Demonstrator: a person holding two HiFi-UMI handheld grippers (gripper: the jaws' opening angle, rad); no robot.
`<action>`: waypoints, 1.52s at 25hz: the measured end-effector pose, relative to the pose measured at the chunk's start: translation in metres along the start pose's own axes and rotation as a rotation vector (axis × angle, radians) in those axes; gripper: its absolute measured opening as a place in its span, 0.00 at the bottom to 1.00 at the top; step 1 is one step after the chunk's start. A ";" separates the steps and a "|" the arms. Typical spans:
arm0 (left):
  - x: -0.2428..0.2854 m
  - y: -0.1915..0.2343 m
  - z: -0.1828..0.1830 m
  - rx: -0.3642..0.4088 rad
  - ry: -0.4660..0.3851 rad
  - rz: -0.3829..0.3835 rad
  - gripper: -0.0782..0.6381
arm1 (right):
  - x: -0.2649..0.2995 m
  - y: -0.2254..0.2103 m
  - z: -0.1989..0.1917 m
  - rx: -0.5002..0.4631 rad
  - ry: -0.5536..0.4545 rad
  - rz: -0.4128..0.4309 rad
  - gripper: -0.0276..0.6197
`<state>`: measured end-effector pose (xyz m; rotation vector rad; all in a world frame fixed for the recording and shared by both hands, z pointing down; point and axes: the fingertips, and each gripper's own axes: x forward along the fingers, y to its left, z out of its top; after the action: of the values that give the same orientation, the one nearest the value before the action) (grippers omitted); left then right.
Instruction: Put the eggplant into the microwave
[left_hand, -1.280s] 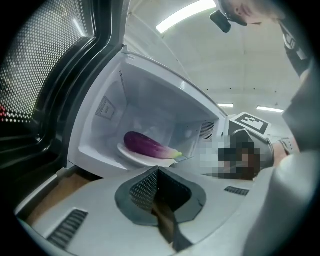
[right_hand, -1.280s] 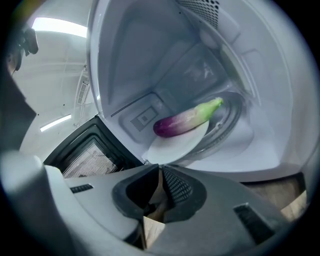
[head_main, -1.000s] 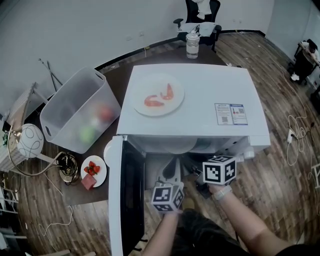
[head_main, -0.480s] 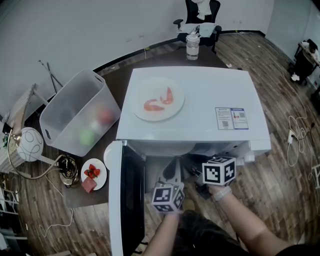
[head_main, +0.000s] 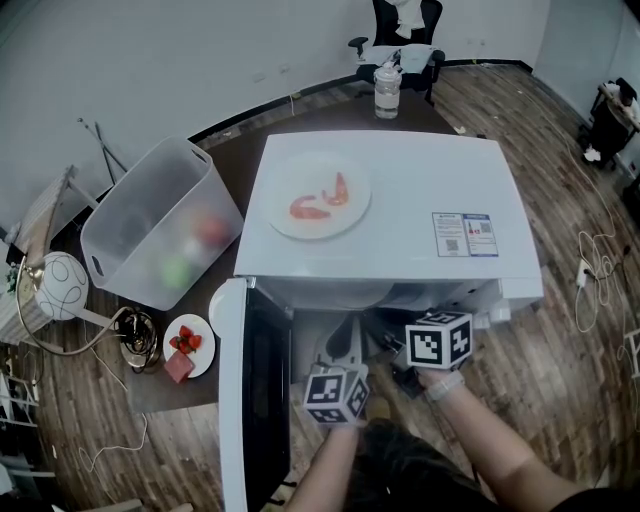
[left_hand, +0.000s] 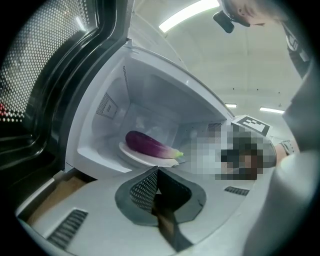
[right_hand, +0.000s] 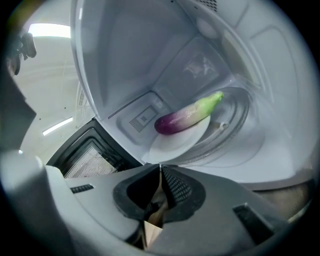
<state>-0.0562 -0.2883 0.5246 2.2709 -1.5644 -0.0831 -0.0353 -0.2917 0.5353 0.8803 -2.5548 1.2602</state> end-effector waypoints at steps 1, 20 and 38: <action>-0.002 -0.001 0.000 0.002 0.001 -0.001 0.11 | -0.001 0.001 -0.002 0.003 0.000 0.003 0.07; -0.062 -0.037 -0.003 0.058 0.008 -0.063 0.11 | -0.052 0.062 -0.026 -0.149 -0.130 0.094 0.04; -0.147 -0.074 0.008 0.058 -0.018 -0.079 0.11 | -0.117 0.119 -0.068 -0.426 -0.187 -0.075 0.04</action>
<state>-0.0484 -0.1338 0.4682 2.3838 -1.5045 -0.0808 -0.0151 -0.1323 0.4529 1.0191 -2.7459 0.5973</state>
